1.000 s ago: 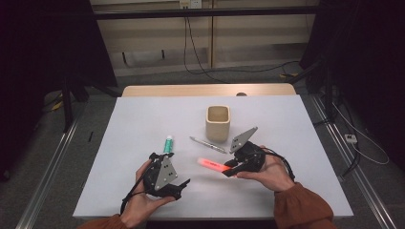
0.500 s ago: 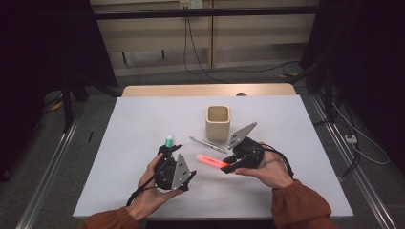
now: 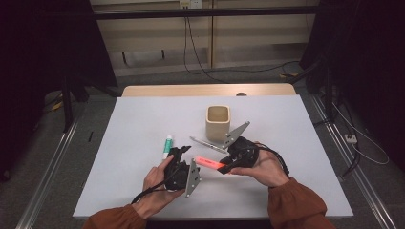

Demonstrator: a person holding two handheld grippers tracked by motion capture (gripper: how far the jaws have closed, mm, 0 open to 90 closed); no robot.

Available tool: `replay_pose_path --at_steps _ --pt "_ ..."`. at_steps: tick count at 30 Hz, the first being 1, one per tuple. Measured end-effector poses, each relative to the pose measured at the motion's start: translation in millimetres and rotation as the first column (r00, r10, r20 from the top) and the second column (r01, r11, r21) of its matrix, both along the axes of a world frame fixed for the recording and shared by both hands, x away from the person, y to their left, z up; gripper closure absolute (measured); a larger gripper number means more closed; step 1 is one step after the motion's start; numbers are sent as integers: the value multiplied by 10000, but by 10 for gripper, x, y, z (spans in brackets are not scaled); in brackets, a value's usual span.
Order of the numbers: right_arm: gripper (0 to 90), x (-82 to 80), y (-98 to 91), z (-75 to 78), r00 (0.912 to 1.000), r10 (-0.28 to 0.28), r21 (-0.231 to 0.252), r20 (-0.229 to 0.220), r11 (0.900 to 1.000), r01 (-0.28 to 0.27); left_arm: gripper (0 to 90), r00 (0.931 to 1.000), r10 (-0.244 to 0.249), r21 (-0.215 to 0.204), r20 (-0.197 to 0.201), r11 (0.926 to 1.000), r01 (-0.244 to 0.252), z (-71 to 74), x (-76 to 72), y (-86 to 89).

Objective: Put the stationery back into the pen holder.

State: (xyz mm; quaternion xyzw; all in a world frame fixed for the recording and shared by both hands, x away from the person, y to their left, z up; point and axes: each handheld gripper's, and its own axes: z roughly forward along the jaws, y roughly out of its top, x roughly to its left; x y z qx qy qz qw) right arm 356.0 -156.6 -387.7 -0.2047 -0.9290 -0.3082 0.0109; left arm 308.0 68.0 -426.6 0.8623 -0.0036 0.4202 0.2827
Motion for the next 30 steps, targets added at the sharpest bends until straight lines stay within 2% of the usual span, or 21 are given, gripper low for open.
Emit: replay_pose_path --at_steps 2,4,8,9,10,11,13,14,15,17,18,22,24,26,30 --pt "679 7 27 9 10000 -25 -50 -53 10000 25 288 9999 -80 163 126 9998 78 -15 -23 -19" --pt "679 21 55 10 10000 90 0 -15 10000 -90 324 9985 -150 258 529 9996 136 -29 -33 -44" --pt "678 17 98 -1 9999 106 -27 -73 9999 -106 417 9975 -260 323 656 9992 239 -36 -62 -58" --pt "679 21 101 -4 9999 139 -39 -82 9999 -139 423 9968 -298 201 742 9994 284 -50 -77 -66" --pt "679 24 103 -5 9998 132 -21 -118 9999 -132 443 9956 -341 335 876 9990 313 -45 -94 -72" --pt "679 27 108 -6 9999 61 -26 -138 10000 -62 469 9950 -456 277 891 9987 433 -57 -106 -83" --pt "679 44 118 -11 9998 98 -22 -169 9999 -99 483 9908 -541 489 1243 9976 484 -64 -132 -103" --pt "679 48 127 -8 9998 10 0 -214 10000 -10 512 9911 -573 526 1203 9973 513 -78 -139 -111" --pt "679 55 133 -6 9997 -13 -16 -225 10000 13 538 9888 -604 607 1364 9968 525 -82 -138 -117" --pt "678 66 148 -4 9996 -36 -54 -287 10000 34 550 9879 -565 856 1446 9953 444 -93 -142 -128" --pt "679 74 157 -6 9996 -50 0 -273 10000 50 559 9875 -629 683 1444 9962 535 -112 -139 -140" --pt "679 101 200 2 9990 -94 -16 -431 10000 94 601 9837 -728 1193 1644 9914 535 -113 -140 -165" --pt "679 112 221 1 9990 -100 -1 -426 10000 100 626 9808 -892 1242 1736 9899 680 -137 -148 -186" --pt "678 124 236 -1 9988 -146 -8 -477 9999 146 640 9788 -985 1471 1794 9865 723 -141 -160 -208" --pt "679 137 231 0 9978 -298 130 -588 9994 306 664 9727 -1162 1506 2008 9848 866 -145 -152 -238"
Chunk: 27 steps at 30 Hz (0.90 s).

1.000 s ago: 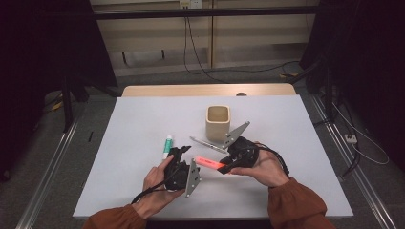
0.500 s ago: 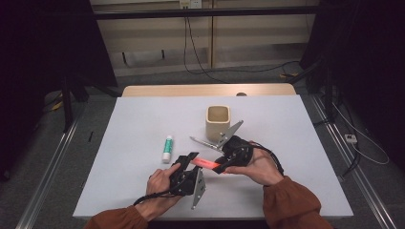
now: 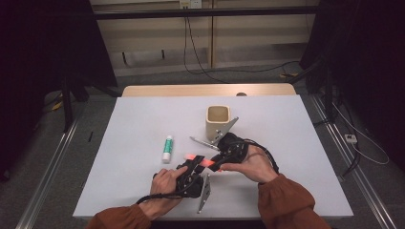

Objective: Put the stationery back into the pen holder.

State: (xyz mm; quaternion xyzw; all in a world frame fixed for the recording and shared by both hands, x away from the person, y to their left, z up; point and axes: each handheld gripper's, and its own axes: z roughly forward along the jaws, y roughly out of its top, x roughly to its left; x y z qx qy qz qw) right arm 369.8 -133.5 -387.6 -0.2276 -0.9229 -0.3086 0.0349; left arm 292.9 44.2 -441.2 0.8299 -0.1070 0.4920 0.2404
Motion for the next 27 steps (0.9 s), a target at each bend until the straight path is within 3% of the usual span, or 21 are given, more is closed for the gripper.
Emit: replay_pose_path --at_steps 3,8,15,19,20,22,27 --pt "679 0 -9 3 9999 -69 55 76 10000 69 681 9998 10 30 175 10000 -11 -25 -7 -13" --pt "677 -14 -22 -5 9998 -200 224 88 9996 198 720 9999 16 173 126 9998 -18 -42 -13 -23" --pt "673 -15 -74 -44 9996 -278 648 113 9975 270 771 9996 -39 179 -281 9998 44 -65 -2 -31" --pt "671 -41 -89 -57 9991 -300 746 314 9968 276 775 9973 12 8 -738 10000 -11 -45 8 -20" --pt "669 -48 -93 -57 9987 -275 791 420 9966 241 775 9949 -51 -306 -1009 9995 21 -56 15 -18" --pt "657 -62 -111 -60 9982 -299 946 518 9952 249 775 9917 20 -379 -1288 9993 -69 -40 36 -3" --pt "506 -97 -187 -85 9943 -718 1337 783 9892 609 775 9742 282 -940 -2241 9943 -504 7 136 77"
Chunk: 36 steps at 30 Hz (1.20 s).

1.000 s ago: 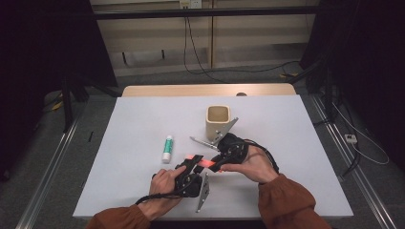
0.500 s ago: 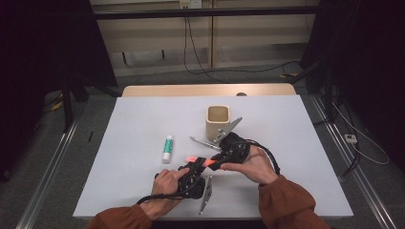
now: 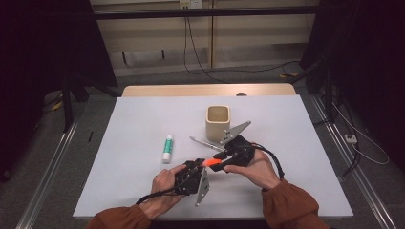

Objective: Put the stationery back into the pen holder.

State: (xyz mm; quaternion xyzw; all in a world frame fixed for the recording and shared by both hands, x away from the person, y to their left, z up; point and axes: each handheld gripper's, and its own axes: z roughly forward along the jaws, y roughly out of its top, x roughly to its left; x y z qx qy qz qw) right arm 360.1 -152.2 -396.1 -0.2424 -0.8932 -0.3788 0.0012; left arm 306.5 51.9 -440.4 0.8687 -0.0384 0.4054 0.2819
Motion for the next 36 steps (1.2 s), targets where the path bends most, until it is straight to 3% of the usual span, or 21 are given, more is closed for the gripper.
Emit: replay_pose_path --at_steps 4,5,6,9,12,15,17,18,23,27,28,31,33,36 --pt "381 -8 -69 -23 9990 -405 251 191 9989 400 775 9954 275 -823 -914 9960 -351 50 96 93" --pt "343 -12 -87 -26 9981 -567 230 244 9982 562 775 9920 384 -1245 -1205 9908 -535 47 110 112" --pt "288 -16 -101 -32 9964 -758 155 386 9970 753 775 9912 357 -1340 -1275 9896 -528 68 136 134" --pt "257 -42 -158 -55 9911 -1140 78 685 9935 1138 775 9819 423 -1893 -1847 9788 -778 100 189 199" --pt "178 -71 -211 -78 9857 -1482 123 802 9890 1477 775 9681 373 -2440 -2479 9646 -997 137 238 258" --pt "146 -100 -277 -113 9781 -1896 19 860 9818 1901 775 9484 249 -2997 -3161 9458 -1247 160 280 311" --pt "138 -116 -338 -144 9742 -2127 162 754 9771 2121 775 9307 145 -3365 -3654 9302 -1466 167 308 349" --pt "126 -123 -371 -157 9713 -2263 210 736 9740 2254 775 9256 120 -3499 -3783 9239 -1550 171 324 368" --pt "118 -170 -509 -201 9549 -2855 390 813 9583 2831 775 8871 -152 -4222 -4613 8832 -2044 194 382 472" --pt "112 -231 -592 -244 9355 -3355 548 1107 9419 3313 775 8603 -412 -4684 -5081 8515 -2358 225 415 568" --pt "112 -251 -610 -255 9296 -3478 637 1220 9374 3424 774 8535 -506 -4868 -5187 8382 -2461 227 421 585" --pt "112 -307 -660 -274 9117 -3800 970 1561 9245 3687 774 8339 -689 -5087 -5475 8187 -2663 232 443 638" --pt "120 -338 -690 -282 9002 -3982 1099 1765 9168 3840 775 8160 -847 -5247 -5717 8024 -2843 232 449 659" --pt "128 -384 -722 -309 8879 -4163 1120 1961 9090 4014 774 8058 -1071 -5477 -5825 7842 -2917 249 446 681"
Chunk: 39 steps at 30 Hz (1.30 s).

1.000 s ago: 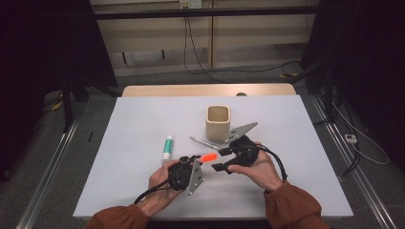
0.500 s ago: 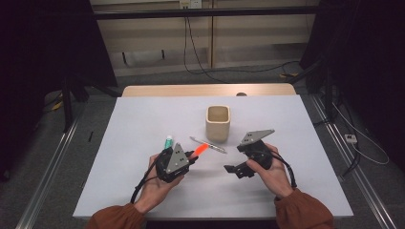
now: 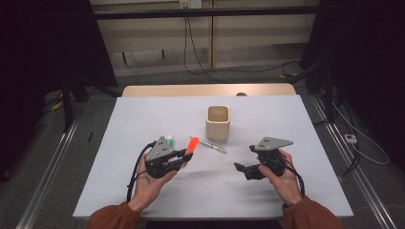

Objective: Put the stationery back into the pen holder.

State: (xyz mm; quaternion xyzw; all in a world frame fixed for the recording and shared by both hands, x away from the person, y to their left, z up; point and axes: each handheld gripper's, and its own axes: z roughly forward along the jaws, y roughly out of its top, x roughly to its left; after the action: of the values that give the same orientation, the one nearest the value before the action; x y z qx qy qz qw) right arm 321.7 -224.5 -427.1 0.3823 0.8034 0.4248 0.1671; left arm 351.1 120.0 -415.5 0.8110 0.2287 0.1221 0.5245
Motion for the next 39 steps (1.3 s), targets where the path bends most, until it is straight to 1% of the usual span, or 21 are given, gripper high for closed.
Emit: replay_pose_path --at_steps 3,6,7,9,10,11,13,14,16,17,18,19,21,23,25,27,28,33,35,36,39 --pt "115 -41 -24 -36 10000 -61 56 51 10000 61 774 9999 -31 -358 -144 9994 26 21 -5 21" --pt "101 -92 -56 -75 9993 -239 179 278 9996 234 774 9998 -2 -695 -218 9976 -13 44 -5 47" --pt "98 -107 -72 -87 9990 -325 180 317 9993 319 774 9998 62 -687 -173 9976 -74 55 -6 54" --pt "102 -141 -112 -101 9978 -563 359 353 9978 550 774 9998 65 -746 -165 9972 -77 69 3 61" --pt "103 -154 -134 -105 9973 -650 392 340 9972 637 774 9998 144 -731 -158 9972 -155 80 6 61" --pt "99 -166 -153 -107 9965 -745 338 383 9967 733 774 9998 171 -650 -49 9977 -174 98 16 65" --pt "100 -190 -195 -109 9950 -882 459 462 9952 861 774 9998 214 -750 -14 9970 -215 144 41 73" --pt "100 -204 -216 -106 9946 -930 504 466 9946 906 774 9996 268 -774 54 9967 -263 171 49 72" --pt "98 -233 -257 -108 9923 -1058 559 647 9932 1023 774 9994 256 -752 213 9969 -239 226 72 59" --pt "98 -248 -291 -122 9913 -1133 817 677 9908 1077 774 9994 254 -794 245 9966 -234 241 81 51" --pt "97 -258 -313 -136 9912 -1181 969 590 9890 1121 774 9993 247 -790 289 9966 -224 265 92 37" --pt "96 -274 -341 -153 9895 -1325 984 581 9871 1264 774 9993 213 -806 294 9966 -188 277 101 29" --pt "100 -299 -372 -173 9879 -1417 997 635 9858 1350 774 9994 175 -963 307 9952 -144 309 125 6" --pt "96 -326 -388 -191 9867 -1505 1019 617 9844 1438 774 9991 202 -920 376 9956 -167 346 154 -22" --pt "95 -351 -393 -209 9850 -1564 881 733 9848 1498 774 9994 146 -1015 324 9948 -112 381 187 -41" --pt "94 -375 -402 -221 9839 -1618 882 757 9840 1550 774 9990 212 -957 388 9953 -174 423 218 -61" --pt "91 -386 -409 -226 9845 -1579 874 762 9846 1512 774 9992 204 -1062 340 9942 -166 443 236 -69" --pt "88 -431 -431 -274 9827 -1690 865 763 9829 1623 774 9988 273 -1254 414 9919 -219 548 328 -120" --pt "85 -427 -422 -279 9829 -1664 888 791 9832 1593 775 9988 306 -1269 390 9916 -255 572 373 -154" --pt "85 -425 -416 -279 9834 -1624 883 810 9839 1552 774 9986 316 -1199 428 9924 -262 580 397 -173" --pt "82 -424 -403 -280 9840 -1576 893 832 9846 1501 774 9987 344 -1265 381 9915 -293 584 468 -236"
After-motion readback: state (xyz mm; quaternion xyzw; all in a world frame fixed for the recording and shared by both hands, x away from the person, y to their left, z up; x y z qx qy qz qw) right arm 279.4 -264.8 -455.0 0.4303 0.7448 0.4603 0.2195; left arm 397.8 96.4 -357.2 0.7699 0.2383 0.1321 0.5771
